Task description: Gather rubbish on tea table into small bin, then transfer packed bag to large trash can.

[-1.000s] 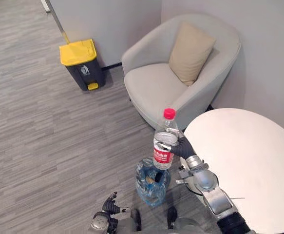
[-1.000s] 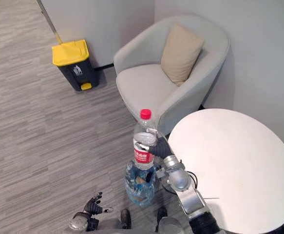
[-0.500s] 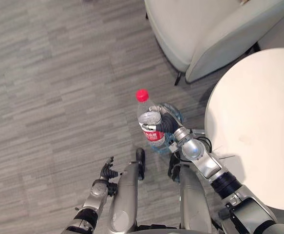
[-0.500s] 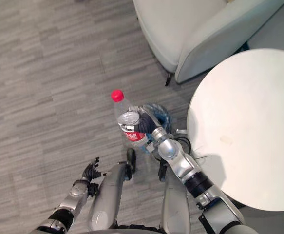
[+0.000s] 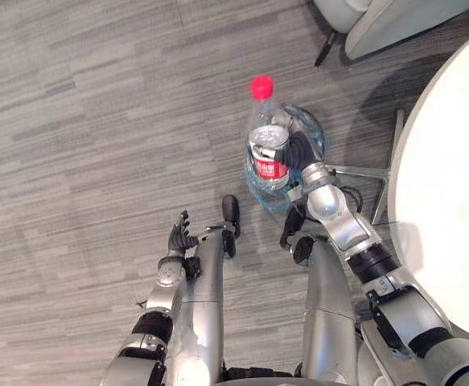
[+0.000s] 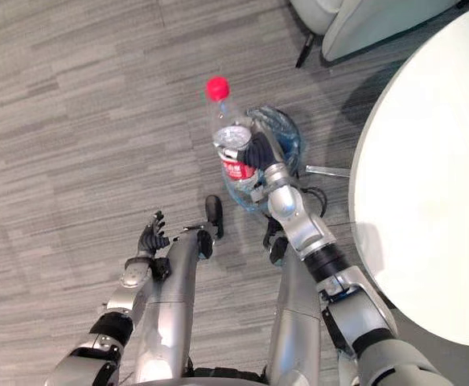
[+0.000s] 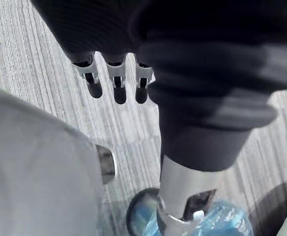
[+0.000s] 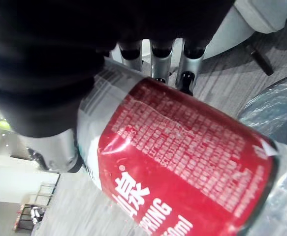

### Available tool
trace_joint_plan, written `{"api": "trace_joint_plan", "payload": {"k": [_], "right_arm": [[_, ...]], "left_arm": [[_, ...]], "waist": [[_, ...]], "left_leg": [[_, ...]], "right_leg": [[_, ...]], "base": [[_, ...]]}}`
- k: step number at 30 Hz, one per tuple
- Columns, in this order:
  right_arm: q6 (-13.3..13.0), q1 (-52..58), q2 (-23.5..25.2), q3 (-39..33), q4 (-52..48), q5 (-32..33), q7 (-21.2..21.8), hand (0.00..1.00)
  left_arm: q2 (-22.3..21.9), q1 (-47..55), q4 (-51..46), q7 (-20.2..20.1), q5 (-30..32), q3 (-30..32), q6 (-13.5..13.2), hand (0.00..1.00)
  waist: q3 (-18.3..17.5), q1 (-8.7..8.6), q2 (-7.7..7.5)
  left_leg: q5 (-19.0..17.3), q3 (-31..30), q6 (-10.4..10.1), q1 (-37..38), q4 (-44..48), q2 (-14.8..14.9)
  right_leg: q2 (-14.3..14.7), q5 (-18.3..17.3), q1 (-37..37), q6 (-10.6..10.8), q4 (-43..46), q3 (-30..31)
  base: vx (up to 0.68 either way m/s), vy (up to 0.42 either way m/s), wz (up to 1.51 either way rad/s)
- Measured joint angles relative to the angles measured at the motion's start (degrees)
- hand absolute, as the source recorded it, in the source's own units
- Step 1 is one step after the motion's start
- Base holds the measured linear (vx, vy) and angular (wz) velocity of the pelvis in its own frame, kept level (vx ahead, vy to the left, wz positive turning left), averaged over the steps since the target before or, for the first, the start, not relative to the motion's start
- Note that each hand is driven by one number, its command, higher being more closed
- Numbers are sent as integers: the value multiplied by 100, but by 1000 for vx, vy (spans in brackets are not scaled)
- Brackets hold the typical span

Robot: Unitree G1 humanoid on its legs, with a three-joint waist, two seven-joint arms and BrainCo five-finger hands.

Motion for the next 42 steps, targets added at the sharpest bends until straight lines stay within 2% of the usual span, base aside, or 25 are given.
{"api": "trace_joint_plan", "payload": {"k": [7, 12, 24, 25, 42], "right_arm": [[170, -341, -241, -391, 669, -41, -304, 100], [250, -487, -315, -499, 1207, -45, -324, 100], [257, -550, -142, -575, 1389, -44, -330, 100], [257, -544, -127, -580, 1389, -43, -330, 0], [234, -321, 258, -589, 1146, -208, -407, 0]], "left_arm": [[35, -191, -140, 86, -115, -1, -55, 0], [44, -193, -218, 109, -221, 0, -153, 0], [41, -194, -358, 119, -223, 1, -172, 0], [40, -194, -357, 121, -223, 1, -171, 0], [26, -196, -327, 135, -222, 53, -165, 0]], "waist": [[24, 1, -17], [42, 6, -23], [42, 3, -23], [42, 2, -23], [38, 9, -25]], "left_leg": [[40, -118, -33, -523, 184, -42], [67, -197, -50, -630, 187, -41], [145, -234, -93, -781, 129, -40], [156, -237, -111, -774, 103, -41], [251, -316, -204, -726, 5, -6]], "right_leg": [[-95, -143, -523, -29, 347, -78], [-95, -209, -620, -75, 390, -148], [-94, -227, -799, -100, 455, -171], [-94, -227, -799, -100, 451, -176], [-50, -238, -776, -120, 436, -254]], "base": [[-27, -28, 12], [-22, -18, 6], [-12, -1, 2], [-41, 3, 3], [-31, 2, 1]]}}
